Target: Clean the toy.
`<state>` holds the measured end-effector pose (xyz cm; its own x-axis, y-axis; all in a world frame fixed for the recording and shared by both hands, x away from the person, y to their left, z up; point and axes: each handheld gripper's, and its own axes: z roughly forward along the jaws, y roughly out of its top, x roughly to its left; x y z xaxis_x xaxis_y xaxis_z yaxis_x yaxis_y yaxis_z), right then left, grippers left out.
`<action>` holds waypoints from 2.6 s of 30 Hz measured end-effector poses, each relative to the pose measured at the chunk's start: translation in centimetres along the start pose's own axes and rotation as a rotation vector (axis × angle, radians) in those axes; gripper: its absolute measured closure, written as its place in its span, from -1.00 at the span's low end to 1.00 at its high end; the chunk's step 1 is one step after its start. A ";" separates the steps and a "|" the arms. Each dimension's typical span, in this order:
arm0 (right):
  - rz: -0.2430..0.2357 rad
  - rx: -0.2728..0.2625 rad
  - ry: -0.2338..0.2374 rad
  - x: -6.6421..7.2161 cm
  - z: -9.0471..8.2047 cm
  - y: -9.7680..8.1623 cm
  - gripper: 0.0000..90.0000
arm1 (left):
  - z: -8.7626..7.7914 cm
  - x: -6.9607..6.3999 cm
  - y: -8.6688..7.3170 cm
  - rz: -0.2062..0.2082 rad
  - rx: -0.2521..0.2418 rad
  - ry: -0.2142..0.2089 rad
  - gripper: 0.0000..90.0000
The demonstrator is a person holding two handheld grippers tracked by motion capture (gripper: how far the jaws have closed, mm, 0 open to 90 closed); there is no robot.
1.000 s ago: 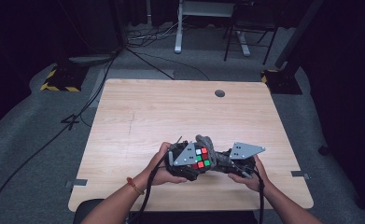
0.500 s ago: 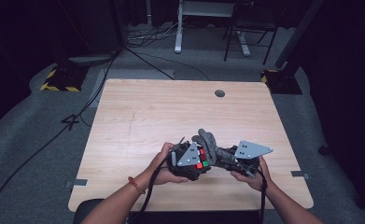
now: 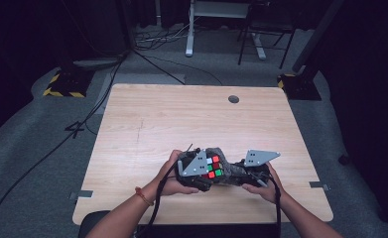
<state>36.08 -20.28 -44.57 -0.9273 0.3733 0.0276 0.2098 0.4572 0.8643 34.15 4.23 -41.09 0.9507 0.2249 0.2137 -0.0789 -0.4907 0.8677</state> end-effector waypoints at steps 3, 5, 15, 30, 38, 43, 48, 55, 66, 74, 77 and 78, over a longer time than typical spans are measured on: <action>0.025 -0.031 0.024 -0.1 -0.2 -0.1 0.62 | 0.1 0.1 -0.2 -0.009 0.013 0.010 -0.28; 0.045 -0.062 0.039 -0.4 -0.5 -0.1 0.63 | 0.2 -0.1 -0.3 -0.009 0.035 0.027 -0.28; 0.043 -0.126 0.044 -0.5 -1.8 0.3 0.63 | 0.9 0.2 -0.9 -0.036 0.109 0.015 -0.28; 0.003 -0.039 -0.052 0.1 -1.0 0.4 0.61 | 0.7 0.2 -0.5 0.009 0.098 0.038 -0.27; -0.015 0.007 -0.063 0.4 -0.2 0.1 0.61 | 0.7 0.3 -0.5 0.001 0.084 0.035 -0.27; -0.007 -0.102 -0.065 0.5 -1.8 0.9 0.61 | 1.1 0.4 -0.7 -0.020 0.098 0.030 -0.27; -0.039 -0.124 -0.083 0.8 -2.4 1.4 0.61 | 1.3 0.0 -0.6 0.004 0.116 0.042 -0.27; -0.045 -0.031 -0.118 0.6 -1.3 0.8 0.60 | 0.4 -0.3 0.0 0.029 0.048 0.039 -0.27; -0.031 0.009 -0.056 0.9 0.0 0.2 0.60 | -0.3 0.0 0.1 0.006 -0.014 0.014 -0.27; -0.037 -0.082 -0.069 0.9 -1.8 1.1 0.61 | 0.5 0.1 -0.5 0.013 0.054 0.021 -0.27; -0.039 -0.087 -0.068 0.9 -2.1 1.1 0.61 | 0.7 0.0 -0.3 0.020 0.052 0.023 -0.27; -0.045 -0.078 -0.070 0.9 -2.0 1.1 0.61 | 0.7 -0.1 -0.3 0.026 0.058 0.028 -0.27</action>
<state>34.87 -21.09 -42.63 -0.9107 0.4107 -0.0448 0.1413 0.4116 0.9004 34.26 3.76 -41.64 0.9397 0.2342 0.2494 -0.0857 -0.5445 0.8344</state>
